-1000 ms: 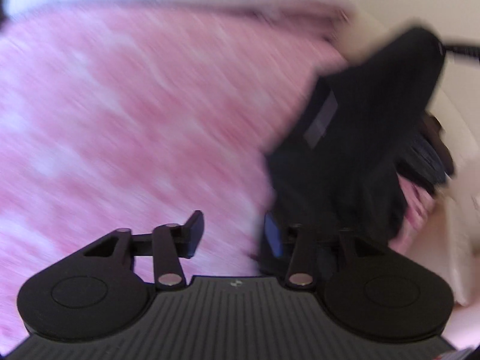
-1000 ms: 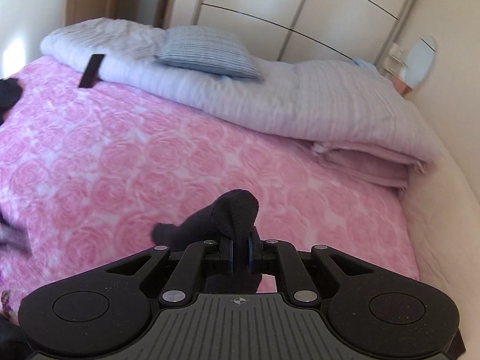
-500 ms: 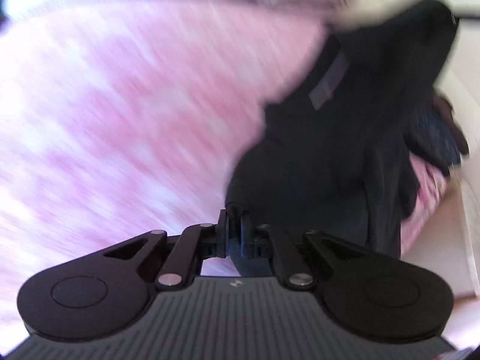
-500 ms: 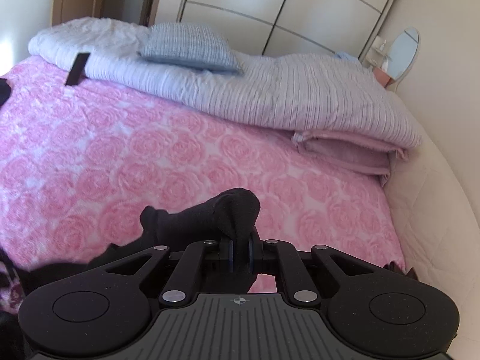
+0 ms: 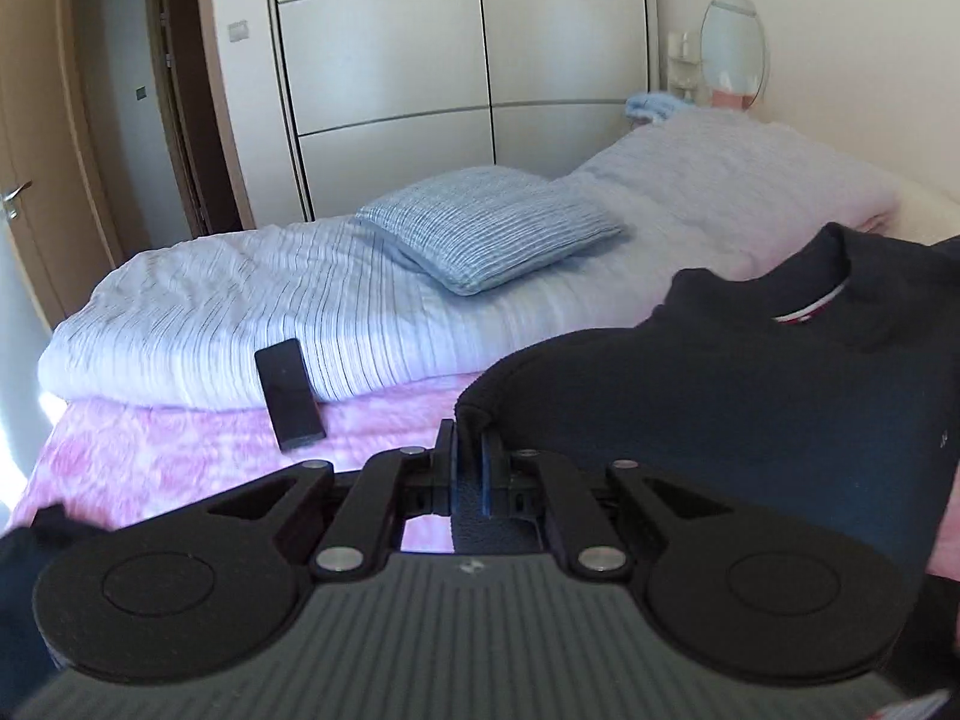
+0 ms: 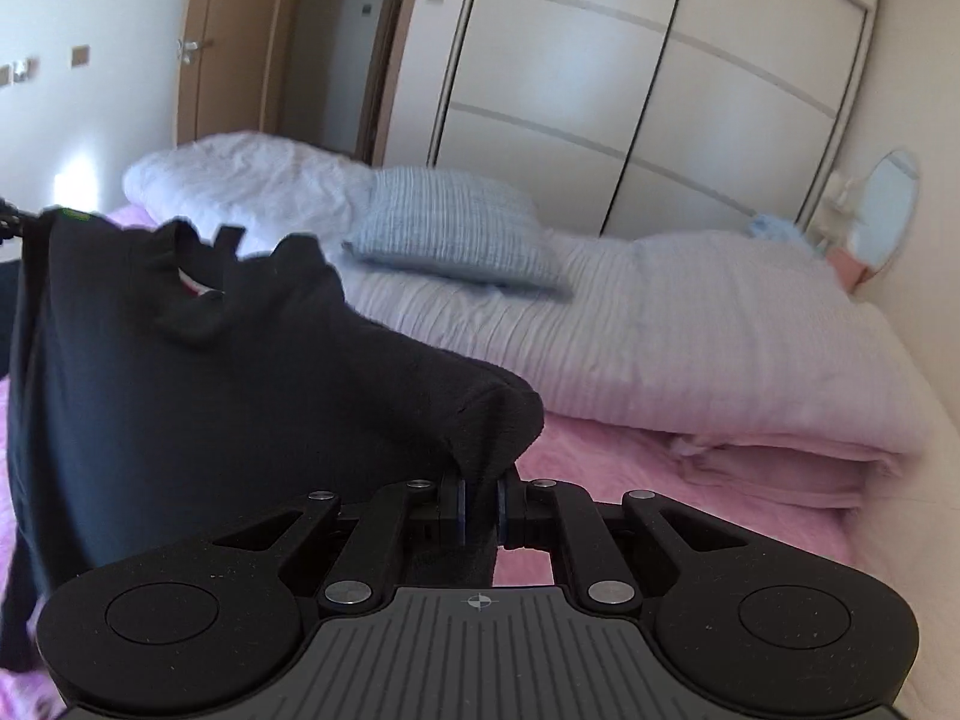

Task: Fold clothes
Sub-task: 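Lay the sweater flat on the bedspread and open both tools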

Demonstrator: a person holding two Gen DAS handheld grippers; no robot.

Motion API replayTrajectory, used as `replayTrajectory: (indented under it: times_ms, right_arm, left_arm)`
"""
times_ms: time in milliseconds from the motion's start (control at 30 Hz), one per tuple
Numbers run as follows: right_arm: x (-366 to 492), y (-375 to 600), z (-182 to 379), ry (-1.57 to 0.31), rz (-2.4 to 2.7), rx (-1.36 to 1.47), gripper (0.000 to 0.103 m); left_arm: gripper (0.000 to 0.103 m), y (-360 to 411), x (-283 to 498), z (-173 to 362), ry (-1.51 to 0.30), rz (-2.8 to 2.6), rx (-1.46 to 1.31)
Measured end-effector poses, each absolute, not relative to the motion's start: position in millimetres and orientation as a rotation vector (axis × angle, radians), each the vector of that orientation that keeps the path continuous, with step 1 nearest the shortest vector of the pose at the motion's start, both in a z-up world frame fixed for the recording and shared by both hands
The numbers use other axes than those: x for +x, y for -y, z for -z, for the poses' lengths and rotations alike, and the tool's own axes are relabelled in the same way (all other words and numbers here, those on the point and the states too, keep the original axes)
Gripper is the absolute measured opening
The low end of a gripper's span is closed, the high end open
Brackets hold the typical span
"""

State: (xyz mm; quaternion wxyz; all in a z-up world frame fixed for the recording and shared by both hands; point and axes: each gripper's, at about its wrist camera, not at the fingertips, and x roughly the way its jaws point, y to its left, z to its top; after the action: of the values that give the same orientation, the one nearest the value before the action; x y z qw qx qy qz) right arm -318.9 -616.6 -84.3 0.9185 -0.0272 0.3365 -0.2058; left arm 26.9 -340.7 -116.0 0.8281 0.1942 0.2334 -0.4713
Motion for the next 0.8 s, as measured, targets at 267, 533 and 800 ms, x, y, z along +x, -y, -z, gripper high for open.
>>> replayTrajectory:
  times_ms: [267,533,800]
  right_arm:
    - [-168.5,703.7,258.2,-1.012,0.570,-0.068,0.054]
    - [-254.8,640.3,295.9,-1.097,0.528,0.177,0.081]
    - [-336.3,550.4,346.0,-1.292,0.347,0.143,0.081]
  left_arm:
    - [0.033,416.7,80.8,283.5,-0.744,0.956,0.450]
    - [0.038,341.7,-27.8,337.5,-1.044,0.994,0.386]
    - [0.041,311.1,-138.1,346.3,-1.127,1.081,0.425]
